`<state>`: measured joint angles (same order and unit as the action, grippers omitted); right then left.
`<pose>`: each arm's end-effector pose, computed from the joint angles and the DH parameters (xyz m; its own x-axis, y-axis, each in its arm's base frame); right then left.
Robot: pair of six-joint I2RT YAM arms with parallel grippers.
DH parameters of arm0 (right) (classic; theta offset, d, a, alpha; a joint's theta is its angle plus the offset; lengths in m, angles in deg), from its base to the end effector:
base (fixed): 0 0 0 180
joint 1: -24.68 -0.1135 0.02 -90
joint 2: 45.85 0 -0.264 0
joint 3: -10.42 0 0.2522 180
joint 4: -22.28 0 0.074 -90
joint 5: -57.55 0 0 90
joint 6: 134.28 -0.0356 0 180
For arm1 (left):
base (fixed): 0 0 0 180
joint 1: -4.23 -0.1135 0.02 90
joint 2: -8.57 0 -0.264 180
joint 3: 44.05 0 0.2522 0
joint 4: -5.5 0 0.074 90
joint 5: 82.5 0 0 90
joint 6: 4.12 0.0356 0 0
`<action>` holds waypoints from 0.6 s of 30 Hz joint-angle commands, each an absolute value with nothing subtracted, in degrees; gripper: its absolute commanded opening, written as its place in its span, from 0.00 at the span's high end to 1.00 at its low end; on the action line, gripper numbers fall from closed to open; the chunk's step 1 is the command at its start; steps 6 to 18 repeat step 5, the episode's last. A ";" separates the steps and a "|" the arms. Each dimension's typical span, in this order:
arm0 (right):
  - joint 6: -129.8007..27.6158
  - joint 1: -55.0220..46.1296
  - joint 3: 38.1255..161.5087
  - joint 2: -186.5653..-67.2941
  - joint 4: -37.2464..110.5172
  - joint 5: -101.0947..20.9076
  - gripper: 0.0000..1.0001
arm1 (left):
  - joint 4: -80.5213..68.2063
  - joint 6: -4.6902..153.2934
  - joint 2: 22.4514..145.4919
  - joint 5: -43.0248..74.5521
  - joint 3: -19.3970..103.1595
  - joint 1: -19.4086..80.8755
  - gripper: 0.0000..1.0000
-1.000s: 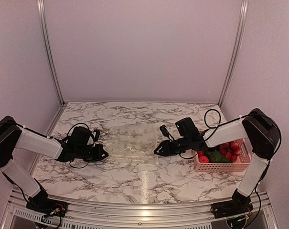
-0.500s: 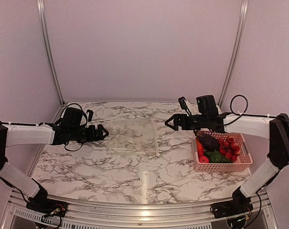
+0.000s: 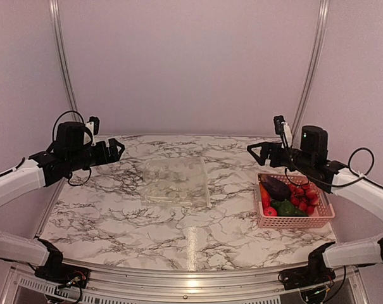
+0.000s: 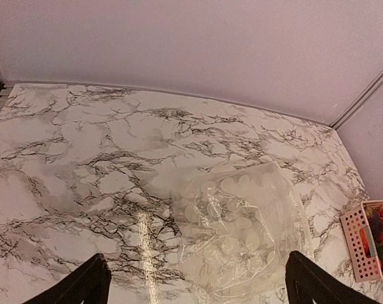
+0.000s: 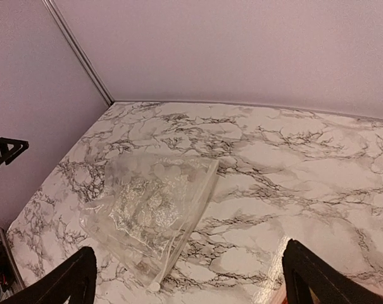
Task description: Open the zip-top bag and remove the fake food
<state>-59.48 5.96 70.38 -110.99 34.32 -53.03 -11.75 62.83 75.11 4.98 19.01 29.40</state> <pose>0.2448 0.0962 0.2985 -0.4327 0.1125 -0.8945 -0.5233 0.7766 0.3509 0.2442 -0.1130 0.3016 -0.4466 -0.2223 -0.8667 0.2313 0.9070 -0.3519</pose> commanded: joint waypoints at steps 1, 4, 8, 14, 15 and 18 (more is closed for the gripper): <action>-60.49 6.17 64.47 -105.83 31.09 -50.03 0.01 | -14.49 61.29 74.23 0.58 15.44 28.83 0.01; -60.48 6.29 62.43 -103.96 31.07 -48.96 0.01 | -13.73 60.24 74.54 -1.01 14.35 28.84 0.01; -60.31 6.23 62.12 -103.79 31.19 -48.75 0.01 | -13.53 60.14 74.71 -1.19 14.28 28.79 0.01; -60.31 6.23 62.12 -103.79 31.19 -48.75 0.01 | -13.53 60.14 74.71 -1.19 14.28 28.79 0.01; -60.31 6.23 62.12 -103.79 31.19 -48.75 0.01 | -13.53 60.14 74.71 -1.19 14.28 28.79 0.01; -60.31 6.23 62.12 -103.79 31.19 -48.75 0.01 | -13.53 60.14 74.71 -1.19 14.28 28.79 0.01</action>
